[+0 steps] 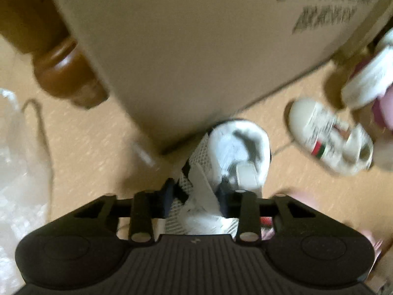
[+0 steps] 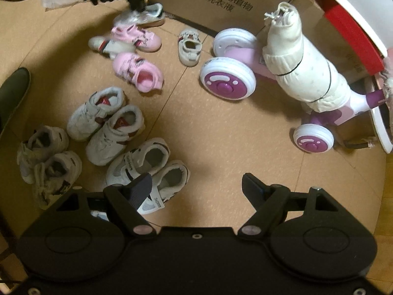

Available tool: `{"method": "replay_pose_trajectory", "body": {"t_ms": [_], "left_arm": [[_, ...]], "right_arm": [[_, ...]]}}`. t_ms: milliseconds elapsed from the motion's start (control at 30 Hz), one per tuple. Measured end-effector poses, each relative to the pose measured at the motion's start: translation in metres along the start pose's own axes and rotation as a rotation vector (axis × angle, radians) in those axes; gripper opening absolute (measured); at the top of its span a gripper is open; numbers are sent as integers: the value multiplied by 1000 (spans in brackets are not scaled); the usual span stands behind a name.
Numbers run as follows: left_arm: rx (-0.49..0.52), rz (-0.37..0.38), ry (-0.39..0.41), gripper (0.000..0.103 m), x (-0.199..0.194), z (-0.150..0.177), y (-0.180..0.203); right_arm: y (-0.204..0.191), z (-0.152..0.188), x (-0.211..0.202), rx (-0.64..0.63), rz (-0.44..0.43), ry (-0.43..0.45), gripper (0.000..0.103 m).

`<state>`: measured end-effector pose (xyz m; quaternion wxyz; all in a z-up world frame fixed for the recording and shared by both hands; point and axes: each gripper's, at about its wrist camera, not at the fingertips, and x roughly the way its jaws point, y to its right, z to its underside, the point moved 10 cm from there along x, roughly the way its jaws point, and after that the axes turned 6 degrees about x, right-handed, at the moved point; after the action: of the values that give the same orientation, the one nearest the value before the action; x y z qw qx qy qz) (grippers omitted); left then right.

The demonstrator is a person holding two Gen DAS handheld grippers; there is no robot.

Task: Organize scattered shoes
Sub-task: 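Reach the left tool to a white mesh sneaker by the box and grasp it, then lift the white mesh sneaker with the left tool and carry it to the row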

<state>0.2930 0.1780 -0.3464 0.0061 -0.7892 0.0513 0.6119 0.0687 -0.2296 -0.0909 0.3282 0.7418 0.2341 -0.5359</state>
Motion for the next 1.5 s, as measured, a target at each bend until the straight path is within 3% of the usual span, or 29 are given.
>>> {"method": "replay_pose_trajectory", "body": {"t_ms": [167,200,233,267,333,367,467,700,900,1000,1133,1500], "left_arm": [[-6,22,-42,33,1,16,-3],[-8,26,-51,38,1,19,-3],[-6,28,-56,51,2,22,-4],[14,14,-40,56,4,21,-3],[49,-11,-8,56,9,19,-2],[30,5,-5,45,10,19,-3],[-19,29,-12,26,3,20,-5],[-118,39,-11,19,-44,32,-10],[-202,81,78,18,-115,44,-7],[-273,148,146,16,-164,63,16],[-281,184,165,16,-190,99,51],[-328,328,74,15,-188,203,178]], "right_arm": [[0,4,4,-3,7,-17,81],[1,4,5,-1,8,-20,81],[2,4,6,2,11,-24,81],[4,4,6,3,14,-25,81],[7,2,5,8,20,-21,81],[8,1,5,9,20,-19,81],[15,-6,-3,20,26,10,81],[26,-20,-31,41,46,95,81],[43,-24,-61,86,64,175,81],[50,-19,-67,106,58,186,81],[56,-10,-70,122,64,188,81],[63,10,-79,154,47,210,81]]}}
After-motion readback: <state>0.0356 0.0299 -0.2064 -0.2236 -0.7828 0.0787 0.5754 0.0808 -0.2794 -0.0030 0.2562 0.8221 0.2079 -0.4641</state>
